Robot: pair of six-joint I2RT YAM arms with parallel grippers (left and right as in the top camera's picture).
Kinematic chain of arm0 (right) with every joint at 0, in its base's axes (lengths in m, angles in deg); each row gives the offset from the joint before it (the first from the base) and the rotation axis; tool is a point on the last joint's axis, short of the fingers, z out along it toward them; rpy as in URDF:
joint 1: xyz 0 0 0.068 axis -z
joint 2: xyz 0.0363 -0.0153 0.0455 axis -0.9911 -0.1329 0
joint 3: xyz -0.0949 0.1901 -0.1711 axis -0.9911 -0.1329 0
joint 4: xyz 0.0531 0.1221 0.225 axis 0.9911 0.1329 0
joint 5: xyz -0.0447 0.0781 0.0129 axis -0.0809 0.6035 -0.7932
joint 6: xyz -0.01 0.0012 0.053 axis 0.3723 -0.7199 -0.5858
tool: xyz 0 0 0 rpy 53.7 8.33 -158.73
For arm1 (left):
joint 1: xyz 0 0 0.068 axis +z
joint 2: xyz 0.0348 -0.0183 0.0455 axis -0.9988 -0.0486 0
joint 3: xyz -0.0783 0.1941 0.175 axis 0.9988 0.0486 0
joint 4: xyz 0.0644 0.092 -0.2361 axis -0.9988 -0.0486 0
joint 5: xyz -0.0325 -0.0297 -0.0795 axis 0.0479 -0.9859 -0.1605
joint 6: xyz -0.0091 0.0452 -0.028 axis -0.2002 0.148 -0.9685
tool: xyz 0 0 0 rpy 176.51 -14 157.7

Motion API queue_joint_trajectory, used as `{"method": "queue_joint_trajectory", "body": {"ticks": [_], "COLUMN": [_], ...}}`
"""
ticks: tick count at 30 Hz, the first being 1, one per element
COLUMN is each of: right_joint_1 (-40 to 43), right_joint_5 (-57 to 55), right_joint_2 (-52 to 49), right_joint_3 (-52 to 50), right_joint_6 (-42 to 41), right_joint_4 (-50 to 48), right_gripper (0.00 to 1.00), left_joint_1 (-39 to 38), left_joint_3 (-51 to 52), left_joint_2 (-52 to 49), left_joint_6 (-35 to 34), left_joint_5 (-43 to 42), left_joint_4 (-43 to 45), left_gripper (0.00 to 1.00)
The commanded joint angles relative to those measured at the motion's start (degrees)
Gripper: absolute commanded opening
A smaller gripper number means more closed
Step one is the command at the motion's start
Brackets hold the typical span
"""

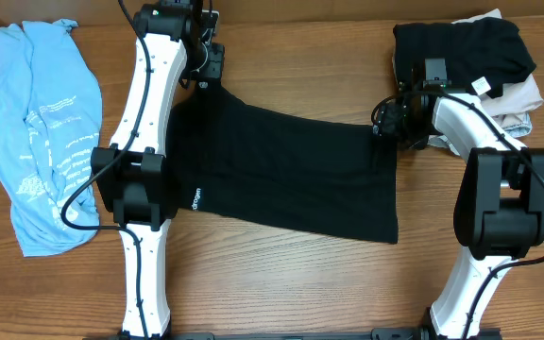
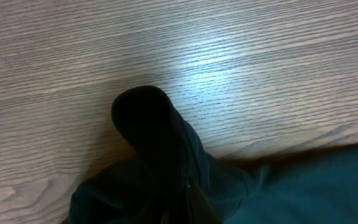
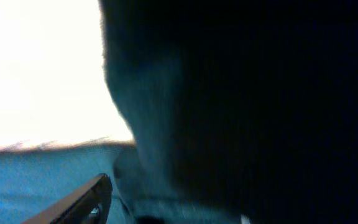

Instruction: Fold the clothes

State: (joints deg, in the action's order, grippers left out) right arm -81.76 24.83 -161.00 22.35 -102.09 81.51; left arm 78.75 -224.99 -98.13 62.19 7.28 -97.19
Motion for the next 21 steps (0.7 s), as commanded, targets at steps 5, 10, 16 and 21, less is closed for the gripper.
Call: {"method": "queue_joint_trajectory", "body": {"ticks": [5,10,16,21], "right_joint_1": [-0.3,-0.3,0.8,1.4], "right_joint_5": [3.0,3.1,3.1,3.1], "right_joint_2": [-0.6,-0.6,0.1,3.7], "right_joint_3": [0.4,0.4,3.7,10.7], "right_joint_6": [-0.1,-0.1,0.0,0.2], "right_joint_4": [-1.9,-0.3,3.2,16.0], "right_gripper": [0.4,0.04,0.04,0.04], "left_joint_1": [0.6,0.6,1.2,3.7], "left_joint_3": [-0.6,-0.6,-0.7,-1.5], "left_joint_2": [0.9,0.9,0.9,1.0], "left_joint_6": [-0.5,-0.5,-0.6,-3.6], "left_joint_5": [0.2,1.5,3.9,3.8], "left_joint_4": [-1.4,-1.8,-1.9,-4.7], "left_gripper": [0.04,0.04,0.04,0.04]}}
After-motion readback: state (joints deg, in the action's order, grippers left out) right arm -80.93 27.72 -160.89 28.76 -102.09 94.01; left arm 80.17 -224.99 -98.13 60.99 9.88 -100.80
